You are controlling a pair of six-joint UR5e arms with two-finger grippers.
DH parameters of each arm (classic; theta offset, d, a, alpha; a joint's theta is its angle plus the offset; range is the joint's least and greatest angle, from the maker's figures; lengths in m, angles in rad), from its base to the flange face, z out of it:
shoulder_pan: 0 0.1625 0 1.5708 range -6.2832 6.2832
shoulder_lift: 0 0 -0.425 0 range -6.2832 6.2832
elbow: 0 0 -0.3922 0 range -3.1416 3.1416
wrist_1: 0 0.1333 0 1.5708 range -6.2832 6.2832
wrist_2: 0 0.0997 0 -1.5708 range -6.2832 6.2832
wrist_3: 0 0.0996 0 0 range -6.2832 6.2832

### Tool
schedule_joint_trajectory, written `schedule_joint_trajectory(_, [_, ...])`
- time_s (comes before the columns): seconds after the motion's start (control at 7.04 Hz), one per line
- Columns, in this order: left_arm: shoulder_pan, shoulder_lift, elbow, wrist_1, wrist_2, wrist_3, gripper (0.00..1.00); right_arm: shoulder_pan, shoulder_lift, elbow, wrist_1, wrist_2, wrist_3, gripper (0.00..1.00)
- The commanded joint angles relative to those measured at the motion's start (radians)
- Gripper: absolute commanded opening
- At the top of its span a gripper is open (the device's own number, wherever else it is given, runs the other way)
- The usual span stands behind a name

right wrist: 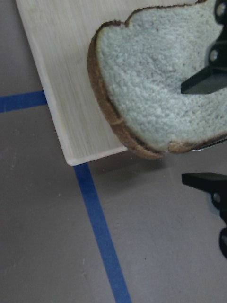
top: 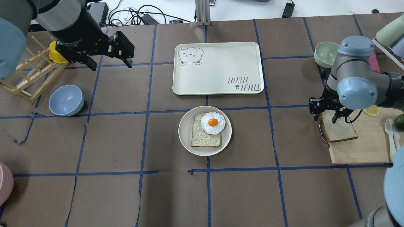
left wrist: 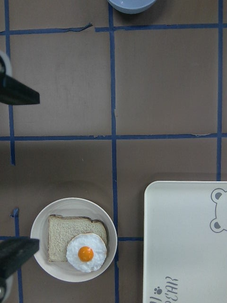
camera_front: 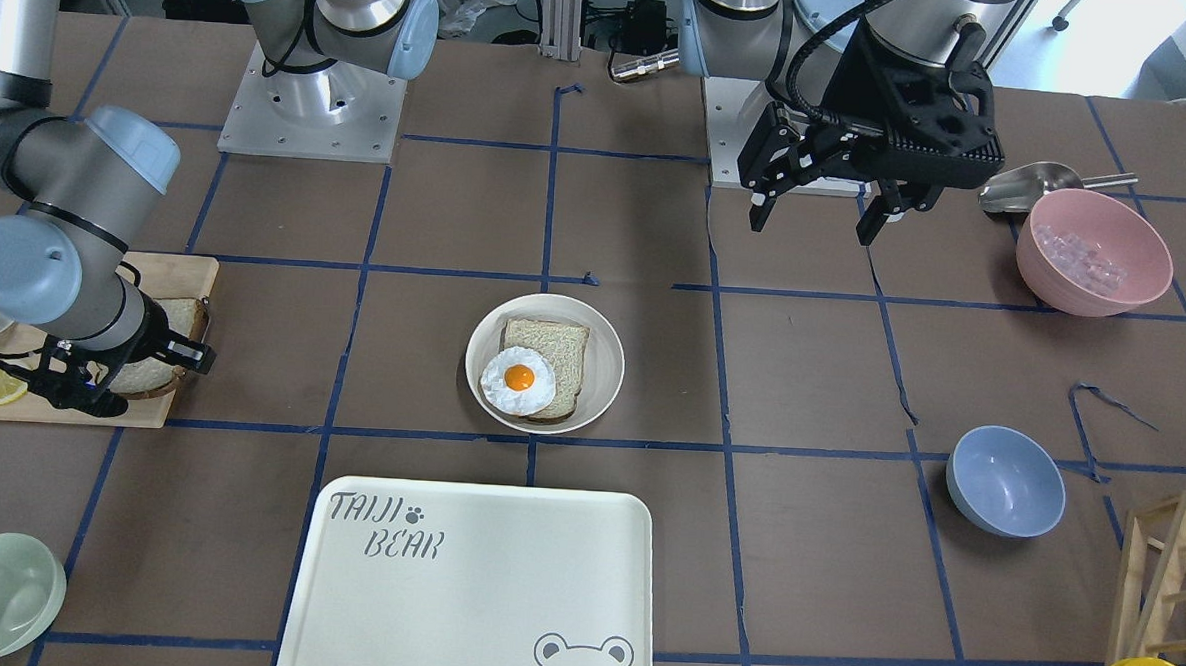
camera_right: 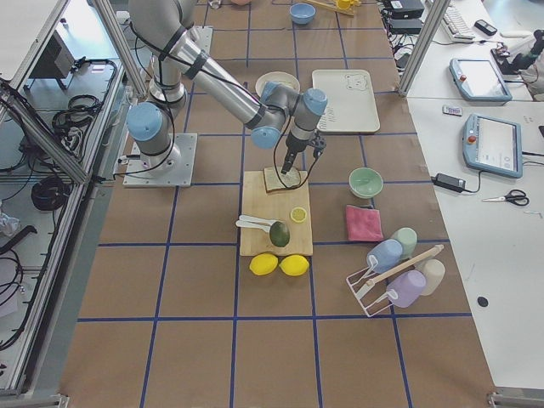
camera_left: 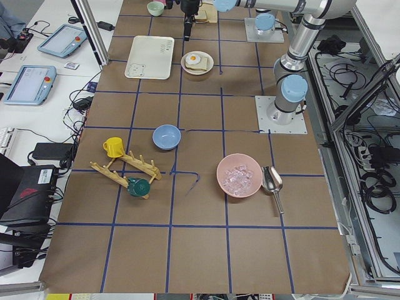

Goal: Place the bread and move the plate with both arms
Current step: 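Close the right gripper on the bread slice's edge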

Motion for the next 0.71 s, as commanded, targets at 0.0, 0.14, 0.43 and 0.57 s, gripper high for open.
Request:
schedule_joint_trajectory(0.0, [0.000,0.000,-0.001,0.000,0.000,0.000,1.00,0.000,0.009,0.000,-0.011,0.000,0.015,0.51])
schedule_joint_trajectory(0.14, [-0.001,0.000,-0.001,0.000,0.000,0.000,1.00,0.000,0.011,0.000,-0.011,0.000,0.015,0.35])
schedule_joint_trajectory(0.43, [-0.001,0.000,-0.001,0.000,0.002,0.000,1.00,0.000,0.006,-0.011,-0.008,0.001,0.014,0.00])
schedule_joint_trajectory(0.57, [-0.001,0.000,-0.001,0.000,0.002,0.000,1.00,0.000,0.002,-0.011,-0.005,0.012,0.012,0.00])
